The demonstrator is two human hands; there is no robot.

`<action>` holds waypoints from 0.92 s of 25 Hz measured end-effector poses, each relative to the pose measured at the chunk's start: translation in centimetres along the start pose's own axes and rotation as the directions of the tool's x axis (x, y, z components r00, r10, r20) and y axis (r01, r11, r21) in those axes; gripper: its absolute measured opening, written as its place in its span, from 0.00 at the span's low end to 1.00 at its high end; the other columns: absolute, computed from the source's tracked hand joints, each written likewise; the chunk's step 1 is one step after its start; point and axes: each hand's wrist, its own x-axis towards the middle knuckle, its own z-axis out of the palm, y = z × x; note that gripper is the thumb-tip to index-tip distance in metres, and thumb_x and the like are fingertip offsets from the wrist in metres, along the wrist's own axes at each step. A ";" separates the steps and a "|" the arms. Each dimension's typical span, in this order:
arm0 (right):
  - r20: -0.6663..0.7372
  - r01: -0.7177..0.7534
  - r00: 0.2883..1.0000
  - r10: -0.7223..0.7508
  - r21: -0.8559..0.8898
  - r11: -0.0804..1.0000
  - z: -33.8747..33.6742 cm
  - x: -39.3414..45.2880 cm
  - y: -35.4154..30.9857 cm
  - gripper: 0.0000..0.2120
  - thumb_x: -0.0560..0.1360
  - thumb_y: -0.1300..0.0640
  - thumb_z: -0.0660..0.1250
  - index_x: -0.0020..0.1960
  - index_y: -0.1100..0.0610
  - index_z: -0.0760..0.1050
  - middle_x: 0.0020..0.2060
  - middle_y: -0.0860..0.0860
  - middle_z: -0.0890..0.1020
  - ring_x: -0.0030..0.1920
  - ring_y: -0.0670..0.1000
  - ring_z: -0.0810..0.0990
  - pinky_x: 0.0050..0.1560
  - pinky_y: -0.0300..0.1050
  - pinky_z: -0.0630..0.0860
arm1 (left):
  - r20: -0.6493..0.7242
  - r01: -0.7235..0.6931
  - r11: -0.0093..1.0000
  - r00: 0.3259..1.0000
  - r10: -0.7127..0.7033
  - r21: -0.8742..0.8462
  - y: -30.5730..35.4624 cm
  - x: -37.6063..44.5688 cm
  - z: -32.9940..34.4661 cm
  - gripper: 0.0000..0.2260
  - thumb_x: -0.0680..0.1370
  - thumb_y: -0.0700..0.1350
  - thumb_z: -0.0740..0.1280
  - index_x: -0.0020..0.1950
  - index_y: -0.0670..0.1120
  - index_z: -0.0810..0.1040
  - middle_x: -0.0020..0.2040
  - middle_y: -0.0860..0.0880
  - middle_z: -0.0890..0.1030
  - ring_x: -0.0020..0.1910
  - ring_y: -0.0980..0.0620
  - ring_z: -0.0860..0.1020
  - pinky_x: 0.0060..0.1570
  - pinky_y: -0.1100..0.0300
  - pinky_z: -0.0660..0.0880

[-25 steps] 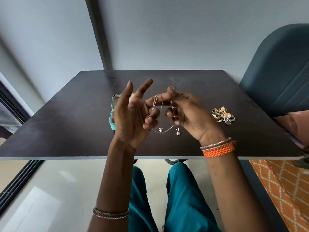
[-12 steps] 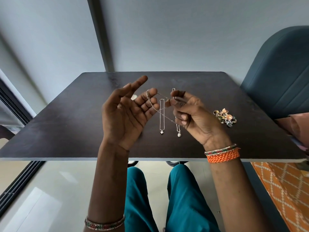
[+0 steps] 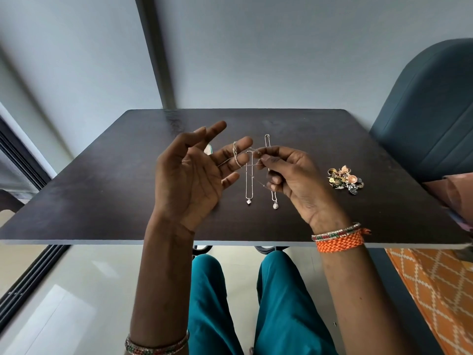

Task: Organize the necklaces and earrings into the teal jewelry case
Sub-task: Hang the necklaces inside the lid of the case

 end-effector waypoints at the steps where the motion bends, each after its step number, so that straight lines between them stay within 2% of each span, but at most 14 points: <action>1: 0.001 0.006 1.000 -0.006 -0.030 1.000 0.0 -0.1 0.1 0.06 0.77 0.64 0.64 0.48 0.59 0.80 0.33 0.50 0.79 0.25 0.42 0.67 0.27 0.36 0.69 | 0.016 -0.004 0.999 1.000 0.005 -0.036 0.0 -0.1 0.1 0.31 0.71 0.54 0.58 0.73 0.46 0.62 0.54 0.42 0.81 0.43 0.50 0.78 0.45 0.55 0.72; 3: 0.015 0.010 1.000 -0.009 -0.112 0.994 0.1 -0.4 0.3 0.06 0.76 0.60 0.66 0.46 0.60 0.80 0.29 0.49 0.76 0.25 0.43 0.67 0.30 0.38 0.71 | 0.039 -0.017 0.993 0.999 0.022 -0.119 0.0 -0.2 0.3 0.29 0.72 0.54 0.57 0.72 0.48 0.60 0.58 0.39 0.79 0.39 0.51 0.76 0.40 0.58 0.74; 5: 0.041 -0.036 0.998 0.041 -0.127 0.991 0.1 -0.8 0.3 0.10 0.75 0.54 0.67 0.38 0.58 0.79 0.24 0.47 0.72 0.24 0.44 0.66 0.35 0.40 0.72 | 0.025 -0.011 0.991 1.000 0.014 -0.137 -0.1 -0.3 0.4 0.26 0.74 0.55 0.56 0.70 0.51 0.56 0.61 0.35 0.77 0.31 0.53 0.73 0.32 0.62 0.71; 8: 0.188 -0.090 0.980 0.073 0.084 0.992 -1.1 -1.1 0.2 0.14 0.71 0.48 0.71 0.31 0.53 0.75 0.25 0.46 0.73 0.29 0.46 0.71 0.48 0.48 0.69 | 0.035 -0.020 0.994 0.999 0.024 -0.112 -0.1 -0.6 0.0 0.28 0.76 0.58 0.52 0.74 0.55 0.48 0.62 0.35 0.77 0.29 0.56 0.73 0.22 0.69 0.65; 10: 0.292 -0.108 0.956 0.028 0.265 0.958 -2.2 -1.3 0.4 0.13 0.65 0.45 0.75 0.34 0.52 0.76 0.32 0.48 0.78 0.40 0.48 0.79 0.56 0.50 0.68 | 0.094 -0.037 0.988 0.994 0.051 -0.149 0.3 -1.0 -0.2 0.29 0.76 0.61 0.52 0.74 0.58 0.45 0.64 0.35 0.75 0.38 0.54 0.81 0.18 0.72 0.65; 12: 0.332 -0.136 0.943 -0.014 0.423 0.896 -2.7 -1.5 1.0 0.12 0.63 0.48 0.77 0.38 0.53 0.78 0.37 0.50 0.81 0.48 0.50 0.81 0.60 0.52 0.69 | 0.163 -0.046 0.973 0.983 0.084 -0.226 0.7 -1.1 -0.2 0.31 0.75 0.62 0.53 0.75 0.60 0.44 0.69 0.34 0.70 0.54 0.47 0.81 0.18 0.73 0.67; 13: 0.341 -0.154 0.940 -0.031 0.501 0.852 -2.7 -1.6 1.3 0.11 0.63 0.50 0.76 0.40 0.54 0.78 0.38 0.50 0.81 0.47 0.50 0.81 0.59 0.51 0.72 | 0.201 -0.044 0.964 0.975 0.099 -0.264 0.7 -1.1 -0.1 0.32 0.74 0.62 0.54 0.75 0.61 0.43 0.71 0.34 0.67 0.60 0.43 0.78 0.18 0.72 0.68; 15: 0.341 -0.168 0.939 -0.047 0.573 0.802 -2.2 -1.8 1.6 0.08 0.66 0.53 0.74 0.41 0.55 0.79 0.35 0.49 0.79 0.39 0.48 0.79 0.48 0.46 0.77 | 0.233 -0.059 0.955 0.964 0.130 -0.290 0.3 -1.1 0.0 0.33 0.74 0.62 0.54 0.75 0.62 0.41 0.74 0.35 0.61 0.67 0.37 0.71 0.19 0.71 0.70; 16: 0.329 -0.151 0.944 -0.038 0.528 0.836 -1.9 -2.0 1.6 0.07 0.67 0.54 0.73 0.42 0.55 0.79 0.34 0.49 0.79 0.34 0.46 0.77 0.40 0.42 0.76 | 0.223 -0.077 0.956 0.964 0.144 -0.282 0.1 -1.0 0.1 0.34 0.74 0.62 0.55 0.75 0.62 0.39 0.74 0.36 0.59 0.68 0.36 0.70 0.19 0.71 0.70; 17: 0.314 -0.111 0.949 -0.025 0.409 0.906 -1.5 -2.2 1.4 0.04 0.70 0.55 0.72 0.42 0.56 0.79 0.34 0.50 0.78 0.30 0.45 0.73 0.34 0.39 0.73 | 0.203 -0.094 0.960 0.967 0.151 -0.265 -0.1 -0.9 0.1 0.37 0.73 0.62 0.57 0.75 0.63 0.38 0.74 0.37 0.59 0.68 0.35 0.70 0.19 0.70 0.70; 19: 0.342 0.001 0.940 -0.007 0.016 1.000 -1.0 -2.8 0.2 0.04 0.76 0.59 0.66 0.45 0.56 0.80 0.35 0.51 0.78 0.26 0.44 0.68 0.27 0.36 0.67 | 0.151 -0.116 0.974 0.977 0.147 -0.196 -0.2 -1.0 0.5 0.43 0.69 0.62 0.65 0.75 0.64 0.39 0.72 0.39 0.61 0.66 0.36 0.72 0.18 0.70 0.70; 21: 0.438 0.138 0.898 0.048 -0.383 0.914 -0.6 -3.1 -2.1 0.06 0.78 0.62 0.63 0.48 0.57 0.79 0.36 0.53 0.79 0.27 0.42 0.70 0.27 0.34 0.67 | 0.078 -0.108 0.990 0.990 0.115 -0.089 -0.4 -0.9 0.4 0.39 0.67 0.65 0.68 0.72 0.66 0.48 0.72 0.41 0.63 0.63 0.40 0.76 0.18 0.70 0.68; 22: 0.474 0.209 0.878 0.071 -0.510 0.834 -0.4 -2.9 -3.3 0.06 0.78 0.62 0.64 0.49 0.57 0.79 0.35 0.53 0.80 0.28 0.41 0.72 0.28 0.33 0.68 | 0.047 -0.082 0.996 0.995 0.084 -0.047 -0.4 -0.9 0.7 0.37 0.66 0.66 0.68 0.69 0.67 0.51 0.71 0.42 0.65 0.62 0.41 0.77 0.17 0.70 0.68; 23: 0.494 0.267 0.866 0.078 -0.589 0.763 -0.4 -2.5 -4.4 0.06 0.77 0.62 0.64 0.49 0.57 0.80 0.33 0.52 0.81 0.30 0.42 0.75 0.31 0.33 0.70 | 0.047 -0.051 0.998 0.998 0.052 -0.025 -0.3 -0.9 0.8 0.38 0.64 0.67 0.70 0.67 0.68 0.52 0.70 0.42 0.67 0.60 0.41 0.78 0.17 0.70 0.68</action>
